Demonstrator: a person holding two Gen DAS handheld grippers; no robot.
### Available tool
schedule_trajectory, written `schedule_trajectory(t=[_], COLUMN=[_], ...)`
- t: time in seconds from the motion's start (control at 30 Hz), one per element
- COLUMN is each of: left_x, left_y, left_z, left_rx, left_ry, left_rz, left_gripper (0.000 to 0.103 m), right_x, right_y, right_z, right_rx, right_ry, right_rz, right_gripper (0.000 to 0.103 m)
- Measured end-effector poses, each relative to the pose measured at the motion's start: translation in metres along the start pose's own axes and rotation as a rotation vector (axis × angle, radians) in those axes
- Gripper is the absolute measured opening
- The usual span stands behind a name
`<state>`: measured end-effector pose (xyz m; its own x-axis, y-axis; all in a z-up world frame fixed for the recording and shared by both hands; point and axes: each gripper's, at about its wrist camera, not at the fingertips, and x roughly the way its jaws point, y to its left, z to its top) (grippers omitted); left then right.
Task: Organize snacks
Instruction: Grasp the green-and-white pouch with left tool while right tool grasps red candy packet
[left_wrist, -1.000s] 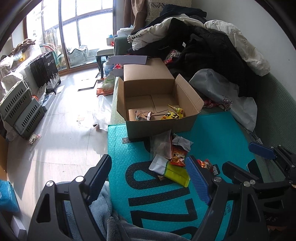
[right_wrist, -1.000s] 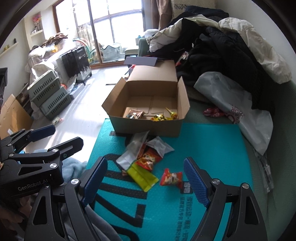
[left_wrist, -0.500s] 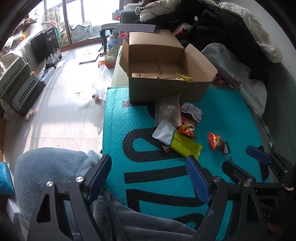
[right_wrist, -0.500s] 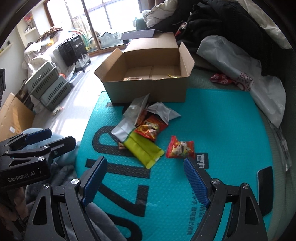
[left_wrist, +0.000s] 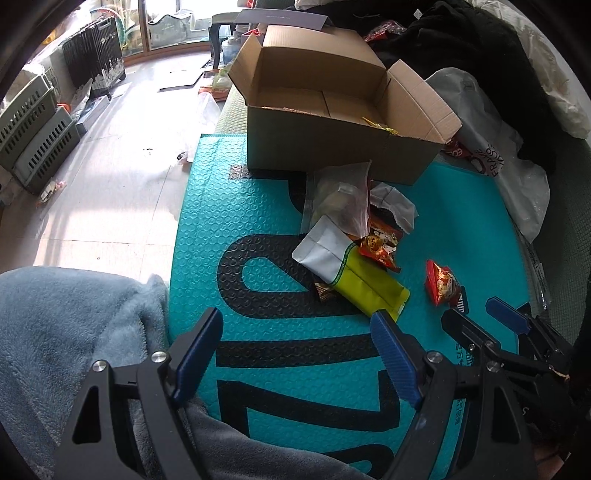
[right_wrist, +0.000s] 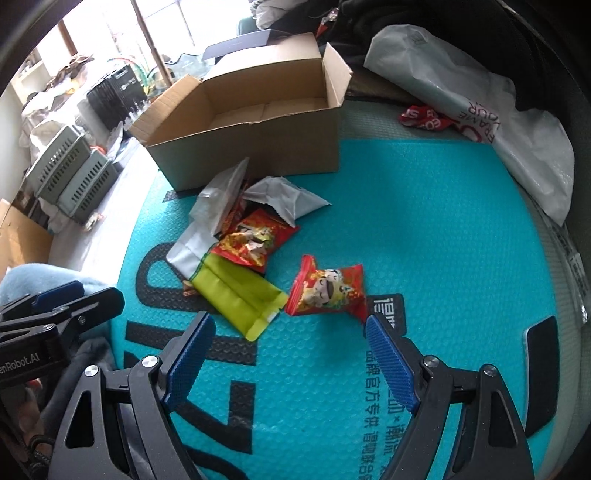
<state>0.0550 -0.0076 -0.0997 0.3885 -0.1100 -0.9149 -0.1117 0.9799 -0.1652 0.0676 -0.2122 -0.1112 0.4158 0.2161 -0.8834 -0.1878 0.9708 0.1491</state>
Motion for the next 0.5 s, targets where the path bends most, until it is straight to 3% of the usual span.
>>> schedule_trajectory(t=[0.5], left_x=[0.04], left_y=[-0.01], left_z=[0.011], left_rx=[-0.072], left_ry=[0.068], left_rz=[-0.043], left_gripper=[0.082], right_x=[0.048], right_y=[-0.039], right_z=[0.015], right_rx=[0.115], right_ry=[0.07], right_rz=[0.029], right_gripper=[0.083])
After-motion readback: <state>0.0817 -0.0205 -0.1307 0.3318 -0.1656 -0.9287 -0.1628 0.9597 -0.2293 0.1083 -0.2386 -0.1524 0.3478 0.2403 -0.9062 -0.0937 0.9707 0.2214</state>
